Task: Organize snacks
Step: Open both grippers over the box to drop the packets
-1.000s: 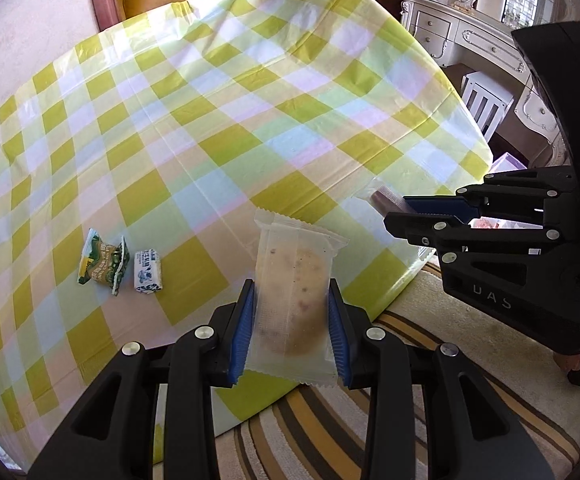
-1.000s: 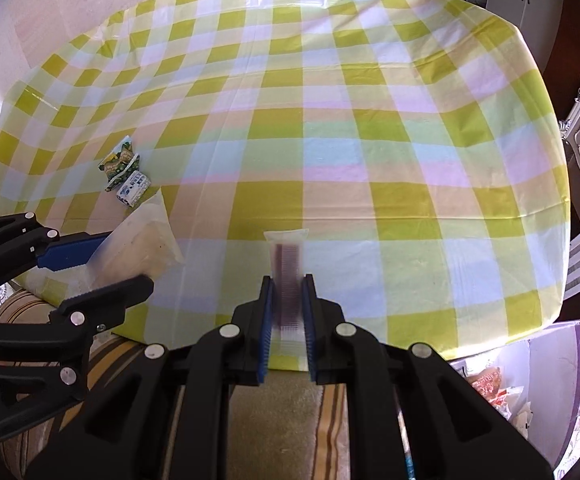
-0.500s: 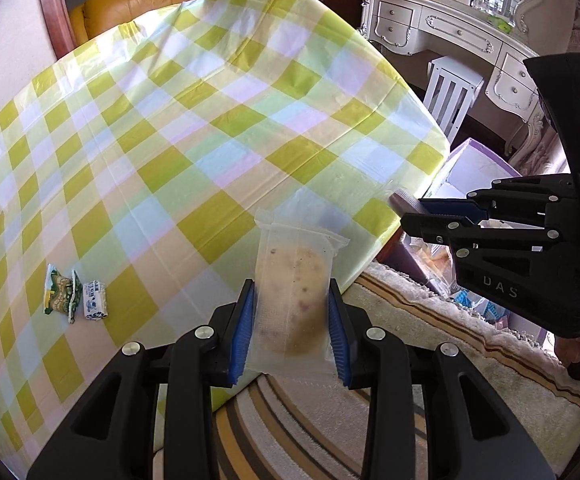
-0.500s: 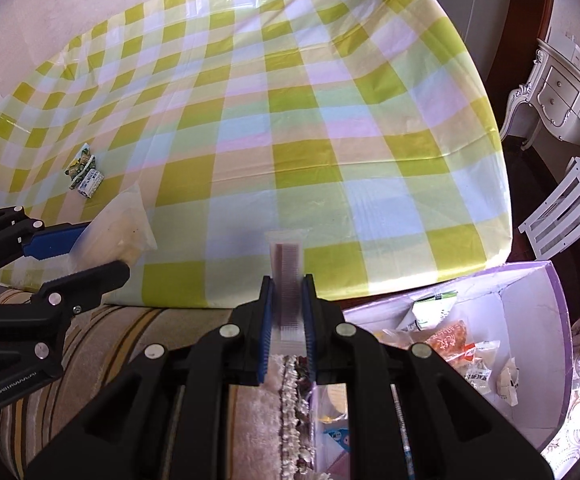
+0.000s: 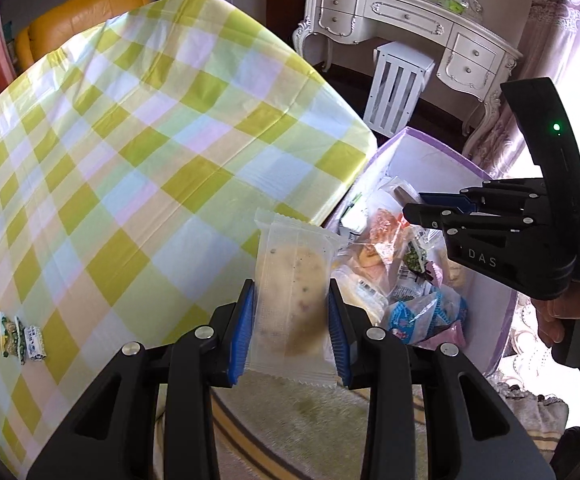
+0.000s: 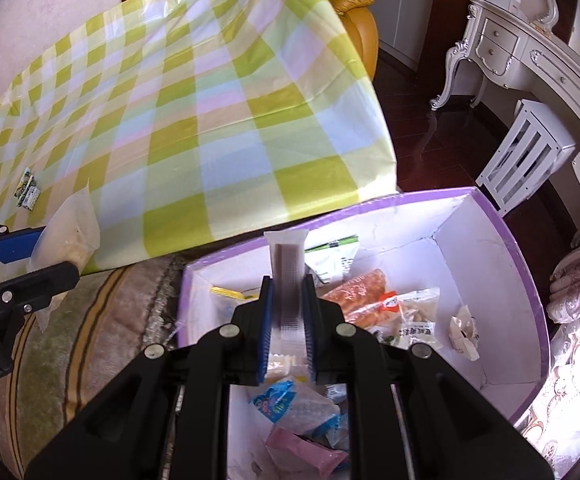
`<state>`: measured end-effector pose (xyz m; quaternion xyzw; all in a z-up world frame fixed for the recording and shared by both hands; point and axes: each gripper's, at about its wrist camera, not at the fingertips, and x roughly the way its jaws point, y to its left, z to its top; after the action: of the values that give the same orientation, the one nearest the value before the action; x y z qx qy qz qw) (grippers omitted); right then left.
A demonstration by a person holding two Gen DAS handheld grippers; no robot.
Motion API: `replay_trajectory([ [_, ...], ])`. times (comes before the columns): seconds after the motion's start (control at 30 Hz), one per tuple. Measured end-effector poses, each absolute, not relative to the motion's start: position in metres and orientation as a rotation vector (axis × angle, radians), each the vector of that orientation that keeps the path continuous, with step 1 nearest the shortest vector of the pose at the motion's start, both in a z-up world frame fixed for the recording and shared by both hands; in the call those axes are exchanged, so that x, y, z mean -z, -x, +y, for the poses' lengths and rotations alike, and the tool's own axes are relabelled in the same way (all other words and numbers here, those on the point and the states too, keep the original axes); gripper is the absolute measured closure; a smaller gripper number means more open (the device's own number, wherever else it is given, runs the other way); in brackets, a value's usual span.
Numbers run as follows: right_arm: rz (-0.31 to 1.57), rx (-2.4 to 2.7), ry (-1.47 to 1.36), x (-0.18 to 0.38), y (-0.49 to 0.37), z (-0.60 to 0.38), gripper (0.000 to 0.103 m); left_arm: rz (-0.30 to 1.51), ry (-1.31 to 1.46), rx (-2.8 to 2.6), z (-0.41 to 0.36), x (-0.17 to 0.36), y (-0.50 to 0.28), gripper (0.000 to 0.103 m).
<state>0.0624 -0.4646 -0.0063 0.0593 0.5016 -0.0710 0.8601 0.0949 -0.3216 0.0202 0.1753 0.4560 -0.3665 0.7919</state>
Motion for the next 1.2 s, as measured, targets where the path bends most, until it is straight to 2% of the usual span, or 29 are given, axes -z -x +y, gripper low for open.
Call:
replay_trajectory([
  [0.6,1.081,0.429,-0.249,0.031,-0.018,-0.557,0.085,1.096,-0.398,1.033,-0.41,0.0,-0.065,0.069],
  [0.63,1.079,0.433,-0.256,0.032,-0.016,-0.558,0.081,1.104,-0.397,1.048,-0.411,0.002,-0.064,0.068],
  [0.67,1.079,0.438,-0.261,0.033,-0.015,-0.56,0.07,1.113,-0.392,1.058,-0.411,0.003,-0.064,0.067],
  [0.7,1.081,0.443,-0.264,0.033,-0.014,-0.56,0.062,1.118,-0.383,1.063,-0.411,0.004,-0.065,0.062],
  [0.73,1.082,0.448,-0.268,0.034,-0.014,-0.56,0.047,1.121,-0.368,1.068,-0.409,0.004,-0.066,0.054],
  [0.77,1.082,0.452,-0.272,0.034,-0.014,-0.56,0.044,1.122,-0.349,1.074,-0.407,0.003,-0.068,0.05],
  [0.8,1.084,0.451,-0.274,0.034,-0.014,-0.559,0.043,1.122,-0.329,1.081,-0.405,0.002,-0.07,0.042],
  [0.83,1.087,0.447,-0.272,0.033,-0.015,-0.557,0.041,1.123,-0.31,1.086,-0.403,0.002,-0.072,0.038],
  [0.93,1.079,0.446,-0.259,0.028,-0.018,-0.549,0.033,1.105,-0.237,1.096,-0.392,-0.004,-0.077,0.033],
  [1.0,1.069,0.446,-0.253,0.023,-0.022,-0.542,0.032,1.081,-0.163,1.077,-0.38,-0.009,-0.084,0.028],
  [1.07,1.043,0.425,-0.263,0.015,-0.026,-0.533,0.027,1.05,-0.125,1.027,-0.366,-0.015,-0.093,0.027],
  [1.2,0.987,0.379,-0.269,-0.001,-0.037,-0.51,0.026,0.998,-0.089,0.902,-0.336,-0.022,-0.108,0.027],
])
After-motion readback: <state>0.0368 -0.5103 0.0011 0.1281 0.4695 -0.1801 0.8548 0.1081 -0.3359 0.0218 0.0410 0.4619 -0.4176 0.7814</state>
